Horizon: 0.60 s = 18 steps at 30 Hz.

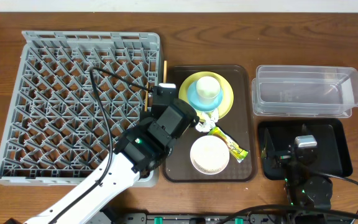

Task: Sort waste into correct bins and load items into the dishwasher
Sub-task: 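Carry the second chopstick into the rack and release it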

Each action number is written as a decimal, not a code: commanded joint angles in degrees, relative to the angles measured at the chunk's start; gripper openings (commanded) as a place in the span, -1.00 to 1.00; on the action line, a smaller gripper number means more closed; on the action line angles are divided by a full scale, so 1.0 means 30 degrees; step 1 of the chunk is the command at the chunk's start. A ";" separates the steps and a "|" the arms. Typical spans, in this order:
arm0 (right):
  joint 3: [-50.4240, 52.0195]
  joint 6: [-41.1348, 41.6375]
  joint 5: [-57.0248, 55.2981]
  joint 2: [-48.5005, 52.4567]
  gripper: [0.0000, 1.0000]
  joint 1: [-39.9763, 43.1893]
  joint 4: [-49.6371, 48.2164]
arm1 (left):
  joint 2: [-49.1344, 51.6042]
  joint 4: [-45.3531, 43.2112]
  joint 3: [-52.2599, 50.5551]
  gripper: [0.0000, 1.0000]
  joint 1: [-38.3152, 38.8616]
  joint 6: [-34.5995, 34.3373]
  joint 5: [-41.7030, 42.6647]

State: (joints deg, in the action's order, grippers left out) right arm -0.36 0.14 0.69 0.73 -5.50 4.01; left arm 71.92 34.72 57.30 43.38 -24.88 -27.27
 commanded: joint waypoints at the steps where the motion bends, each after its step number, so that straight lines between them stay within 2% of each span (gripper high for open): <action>1: 0.0015 -0.0058 0.0138 -0.0007 0.99 -0.0175 0.0073 | 0.0627 0.0138 0.0051 -0.85 -0.0947 0.3060 -0.1209; 5: 0.0015 -0.0058 0.0131 -0.0007 0.99 -0.0175 0.0073 | 0.1428 0.0131 0.0051 -0.84 -0.2331 0.3213 -0.0882; 10: 0.0015 -0.0058 0.0138 -0.0007 0.98 -0.0175 0.0073 | 0.2659 0.0117 0.0051 -0.84 -0.3796 0.3213 0.1188; 16: 0.0015 -0.0058 0.0131 -0.0007 0.99 -0.0175 0.0073 | 0.3912 0.0058 0.0051 -0.84 -0.4495 0.3198 0.1967; 17: 0.0015 -0.0058 0.0131 -0.0007 0.98 -0.0175 0.0073 | 0.3993 0.0000 0.0051 -0.83 -0.4495 0.3206 0.1945; 18: 0.0015 -0.0058 0.0138 -0.0007 0.99 -0.0175 0.0073 | 0.4000 -0.0058 0.0051 -0.71 -0.4495 0.3206 0.1945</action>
State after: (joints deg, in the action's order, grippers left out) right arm -0.38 0.16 0.71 0.73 -5.50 4.01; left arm 83.53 34.65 57.30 30.26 -15.92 -22.48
